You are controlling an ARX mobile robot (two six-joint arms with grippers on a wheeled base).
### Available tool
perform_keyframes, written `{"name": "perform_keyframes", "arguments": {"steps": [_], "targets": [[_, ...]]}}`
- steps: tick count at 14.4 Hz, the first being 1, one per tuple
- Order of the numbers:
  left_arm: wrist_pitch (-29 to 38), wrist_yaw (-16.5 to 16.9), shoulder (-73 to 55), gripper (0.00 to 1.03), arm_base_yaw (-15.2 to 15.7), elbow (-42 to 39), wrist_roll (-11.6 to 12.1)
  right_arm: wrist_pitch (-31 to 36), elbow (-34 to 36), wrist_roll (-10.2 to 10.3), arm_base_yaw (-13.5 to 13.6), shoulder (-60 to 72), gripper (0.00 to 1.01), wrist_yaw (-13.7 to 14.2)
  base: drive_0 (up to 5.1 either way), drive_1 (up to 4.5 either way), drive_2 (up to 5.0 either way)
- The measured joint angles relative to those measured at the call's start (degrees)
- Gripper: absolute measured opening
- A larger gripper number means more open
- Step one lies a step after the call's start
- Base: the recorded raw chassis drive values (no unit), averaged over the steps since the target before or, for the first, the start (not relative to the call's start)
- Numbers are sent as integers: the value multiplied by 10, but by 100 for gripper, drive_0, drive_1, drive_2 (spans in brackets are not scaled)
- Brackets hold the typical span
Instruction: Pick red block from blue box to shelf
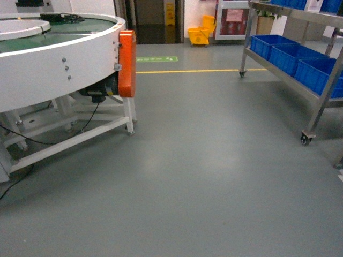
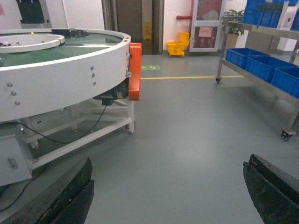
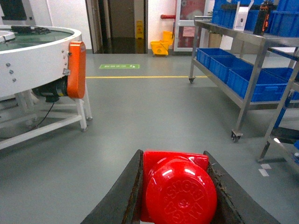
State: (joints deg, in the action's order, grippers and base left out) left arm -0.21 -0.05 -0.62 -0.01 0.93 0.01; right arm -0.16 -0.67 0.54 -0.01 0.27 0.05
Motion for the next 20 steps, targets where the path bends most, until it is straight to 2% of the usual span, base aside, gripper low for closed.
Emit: {"name": "perform_keyframes", "arguments": {"steps": [20], "targets": [[0, 0, 0, 98, 0, 0, 0, 0, 0, 0, 0, 0, 28, 0, -1, 421, -423]]}}
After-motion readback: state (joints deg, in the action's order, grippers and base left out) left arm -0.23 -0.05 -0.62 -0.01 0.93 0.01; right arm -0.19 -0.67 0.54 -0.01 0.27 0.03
